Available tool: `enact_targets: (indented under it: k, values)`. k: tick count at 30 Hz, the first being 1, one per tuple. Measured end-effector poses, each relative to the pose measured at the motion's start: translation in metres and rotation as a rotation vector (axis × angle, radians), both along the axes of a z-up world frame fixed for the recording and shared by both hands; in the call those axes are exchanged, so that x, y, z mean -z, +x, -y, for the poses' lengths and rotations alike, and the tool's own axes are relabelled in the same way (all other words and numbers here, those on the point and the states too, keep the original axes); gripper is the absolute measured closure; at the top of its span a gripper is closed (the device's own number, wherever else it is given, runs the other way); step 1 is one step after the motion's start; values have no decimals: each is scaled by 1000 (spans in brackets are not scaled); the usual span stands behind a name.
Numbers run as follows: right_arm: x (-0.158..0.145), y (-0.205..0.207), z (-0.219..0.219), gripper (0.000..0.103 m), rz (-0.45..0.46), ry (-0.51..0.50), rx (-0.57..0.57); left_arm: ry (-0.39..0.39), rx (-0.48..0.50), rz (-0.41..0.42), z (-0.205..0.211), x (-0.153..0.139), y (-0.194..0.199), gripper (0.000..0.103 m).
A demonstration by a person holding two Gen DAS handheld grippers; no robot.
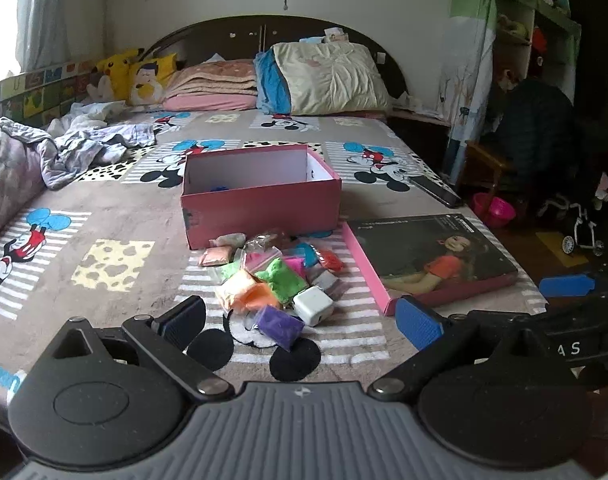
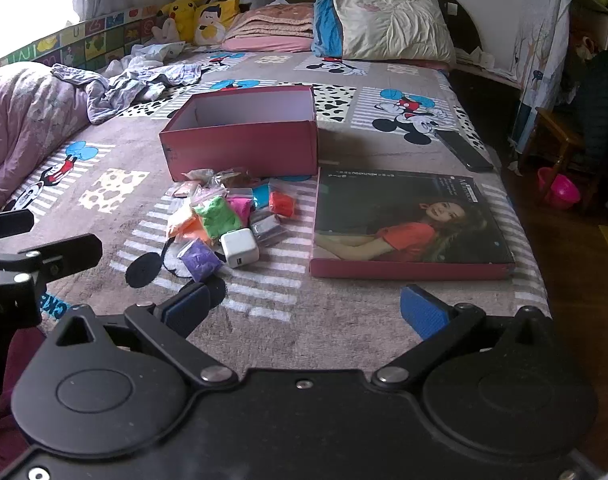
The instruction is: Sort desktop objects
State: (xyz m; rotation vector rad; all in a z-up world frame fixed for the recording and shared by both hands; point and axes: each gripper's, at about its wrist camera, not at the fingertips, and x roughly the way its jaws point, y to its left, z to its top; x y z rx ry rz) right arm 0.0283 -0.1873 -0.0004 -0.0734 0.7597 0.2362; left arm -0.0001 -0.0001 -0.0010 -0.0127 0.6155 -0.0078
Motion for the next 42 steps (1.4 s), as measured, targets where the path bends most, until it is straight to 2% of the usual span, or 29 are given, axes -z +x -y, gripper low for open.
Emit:
enact_targets:
  k: [42]
  values:
    - [4, -5, -5, 1, 0, -29, 1, -23, 11, -26, 0, 3, -6, 1]
